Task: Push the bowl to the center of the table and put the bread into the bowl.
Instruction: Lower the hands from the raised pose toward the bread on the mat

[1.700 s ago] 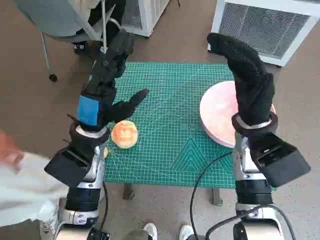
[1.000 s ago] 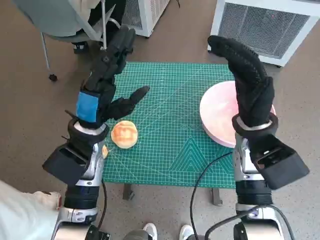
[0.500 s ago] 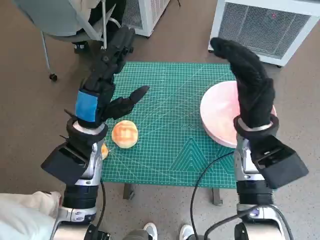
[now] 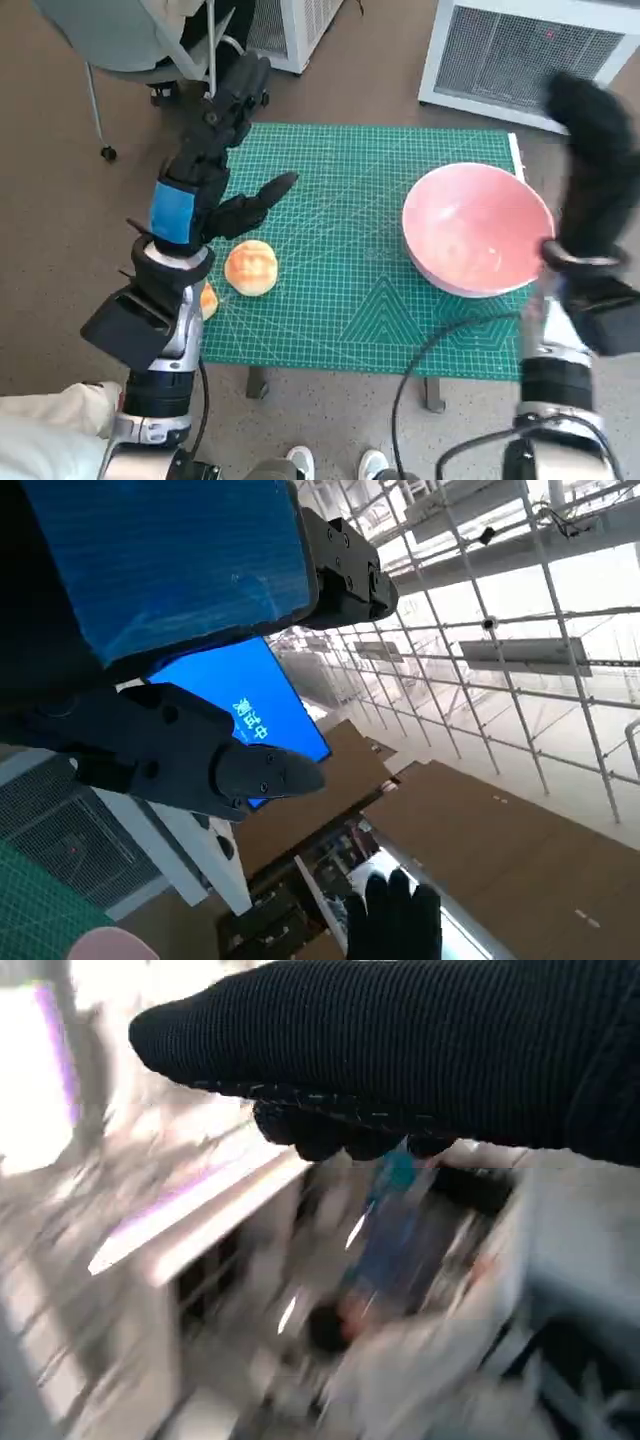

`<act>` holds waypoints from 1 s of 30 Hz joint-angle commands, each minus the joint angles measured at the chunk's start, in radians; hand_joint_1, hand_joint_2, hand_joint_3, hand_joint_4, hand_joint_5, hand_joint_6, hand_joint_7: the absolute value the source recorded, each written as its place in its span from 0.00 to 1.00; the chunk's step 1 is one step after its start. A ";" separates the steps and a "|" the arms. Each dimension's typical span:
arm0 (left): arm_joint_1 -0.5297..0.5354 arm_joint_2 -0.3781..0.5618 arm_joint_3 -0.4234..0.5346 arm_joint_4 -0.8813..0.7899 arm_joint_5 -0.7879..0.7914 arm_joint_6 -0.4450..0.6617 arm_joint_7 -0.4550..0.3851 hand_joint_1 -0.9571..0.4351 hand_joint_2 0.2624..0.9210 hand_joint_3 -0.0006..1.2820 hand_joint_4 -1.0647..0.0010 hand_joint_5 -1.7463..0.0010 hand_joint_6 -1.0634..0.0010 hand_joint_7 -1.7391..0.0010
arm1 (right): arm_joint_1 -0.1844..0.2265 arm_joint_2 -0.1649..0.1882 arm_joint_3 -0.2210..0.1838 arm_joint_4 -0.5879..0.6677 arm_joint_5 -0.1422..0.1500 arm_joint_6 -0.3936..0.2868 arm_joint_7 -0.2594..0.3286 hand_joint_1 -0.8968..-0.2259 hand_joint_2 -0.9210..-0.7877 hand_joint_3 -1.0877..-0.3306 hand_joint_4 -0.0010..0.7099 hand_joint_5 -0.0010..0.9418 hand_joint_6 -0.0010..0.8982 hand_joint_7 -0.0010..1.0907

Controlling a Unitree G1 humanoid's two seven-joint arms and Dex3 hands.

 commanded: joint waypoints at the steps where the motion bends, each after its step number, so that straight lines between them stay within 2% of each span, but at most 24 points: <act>1: 0.002 0.003 0.006 0.000 -0.014 -0.004 -0.006 0.47 1.00 0.21 0.73 1.00 0.67 0.99 | 0.014 -0.036 -0.032 0.145 -0.031 0.012 -0.084 0.52 0.00 0.36 0.44 0.06 0.00 0.69; 3: 0.003 0.002 0.007 0.003 -0.015 -0.004 -0.006 0.47 1.00 0.21 0.73 1.00 0.67 0.99 | 0.008 -0.050 -0.040 0.199 -0.035 0.015 -0.109 0.51 0.00 0.36 0.44 0.06 0.00 0.70; 7: 0.007 0.000 0.006 -0.002 -0.016 -0.001 -0.003 0.47 1.00 0.21 0.72 1.00 0.67 0.99 | 0.000 -0.068 -0.057 0.299 -0.021 0.029 -0.135 0.51 0.00 0.36 0.45 0.06 0.00 0.71; 13: 0.013 -0.003 0.006 -0.009 -0.011 0.005 0.003 0.48 1.00 0.21 0.72 1.00 0.67 0.99 | -0.003 -0.070 -0.090 0.399 0.021 0.067 -0.113 0.51 0.00 0.36 0.44 0.06 0.01 0.72; 15: 0.016 -0.003 0.007 -0.013 -0.010 0.007 0.005 0.48 1.00 0.21 0.72 1.00 0.67 0.99 | -0.003 -0.069 -0.095 0.428 0.025 0.093 -0.111 0.51 0.00 0.36 0.44 0.05 0.01 0.70; 17: 0.017 -0.002 0.008 -0.016 -0.010 0.009 0.006 0.48 1.00 0.21 0.72 1.00 0.67 0.99 | -0.002 -0.069 -0.094 0.450 0.022 0.117 -0.114 0.54 0.00 0.36 0.43 0.04 0.03 0.64; 23: 0.019 0.001 0.013 -0.018 -0.013 0.011 0.004 0.48 1.00 0.21 0.73 1.00 0.67 0.99 | 0.004 -0.046 -0.099 0.488 0.034 0.192 -0.089 0.64 0.00 0.32 0.37 0.01 0.05 0.53; 30: 0.024 0.004 0.017 -0.021 -0.008 0.009 0.006 0.48 1.00 0.21 0.73 1.00 0.67 0.99 | 0.002 -0.004 -0.110 0.507 0.042 0.272 -0.091 0.67 0.00 0.31 0.34 0.00 0.07 0.48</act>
